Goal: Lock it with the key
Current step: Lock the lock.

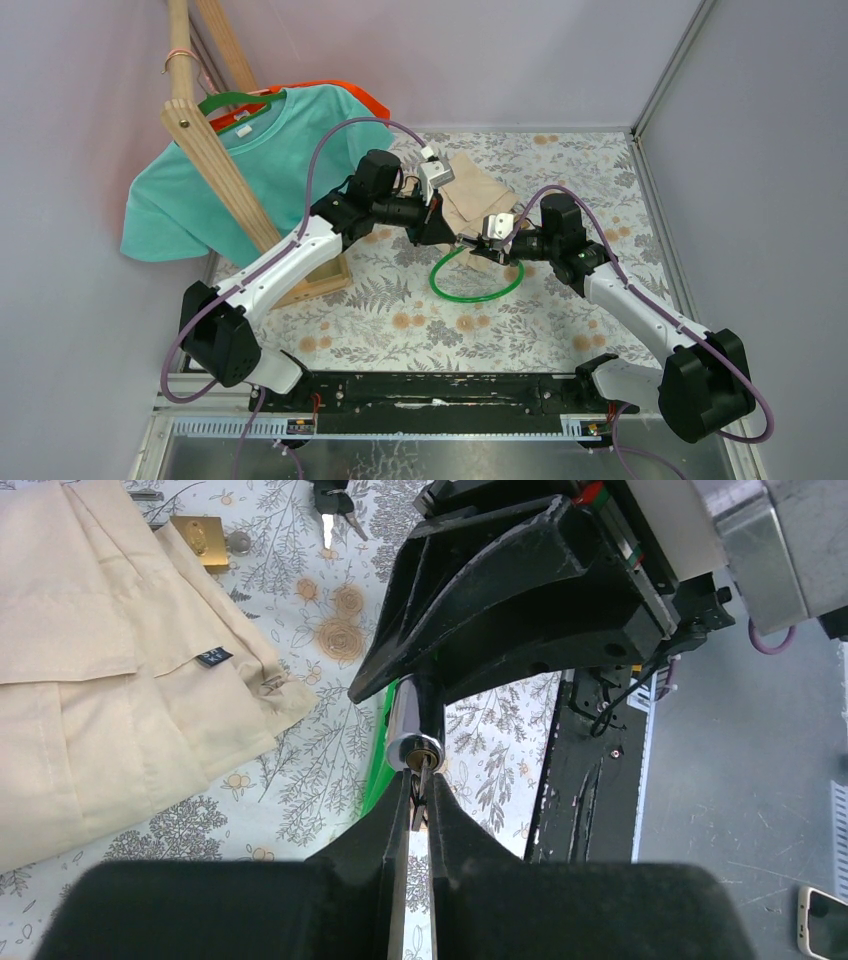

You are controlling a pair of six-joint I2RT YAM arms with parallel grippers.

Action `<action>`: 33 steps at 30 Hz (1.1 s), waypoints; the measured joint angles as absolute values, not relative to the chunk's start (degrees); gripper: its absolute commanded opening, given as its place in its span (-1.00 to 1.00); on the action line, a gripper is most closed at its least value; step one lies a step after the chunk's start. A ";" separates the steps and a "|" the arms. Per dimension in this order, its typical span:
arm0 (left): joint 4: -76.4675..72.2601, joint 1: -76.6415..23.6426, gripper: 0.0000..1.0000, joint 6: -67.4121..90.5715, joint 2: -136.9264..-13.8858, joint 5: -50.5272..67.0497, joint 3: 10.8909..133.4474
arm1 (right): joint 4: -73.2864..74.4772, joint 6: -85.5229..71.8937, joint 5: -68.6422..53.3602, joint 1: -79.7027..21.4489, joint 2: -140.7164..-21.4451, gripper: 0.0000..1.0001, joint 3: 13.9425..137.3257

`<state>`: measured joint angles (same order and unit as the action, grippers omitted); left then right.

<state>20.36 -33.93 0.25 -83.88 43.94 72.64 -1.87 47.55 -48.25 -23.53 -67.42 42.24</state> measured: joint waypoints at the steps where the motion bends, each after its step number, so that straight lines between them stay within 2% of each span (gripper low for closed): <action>1: 20.49 -33.82 -1.00 0.05 -83.88 44.14 72.71 | -1.91 47.72 -48.36 -23.53 -67.42 -1.00 42.24; 22: 18.61 -30.52 -1.00 2.22 -83.61 50.28 71.02 | -2.72 49.30 -49.21 -23.44 -67.57 -1.00 42.26; 33: 28.14 -27.77 -1.00 -5.48 -81.65 50.41 75.66 | -1.80 50.24 -45.93 -20.86 -68.36 -1.00 42.24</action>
<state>28.14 -27.77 -5.48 -81.65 50.41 75.66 -1.80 50.24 -45.93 -20.86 -68.36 42.24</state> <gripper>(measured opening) 0.117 0.297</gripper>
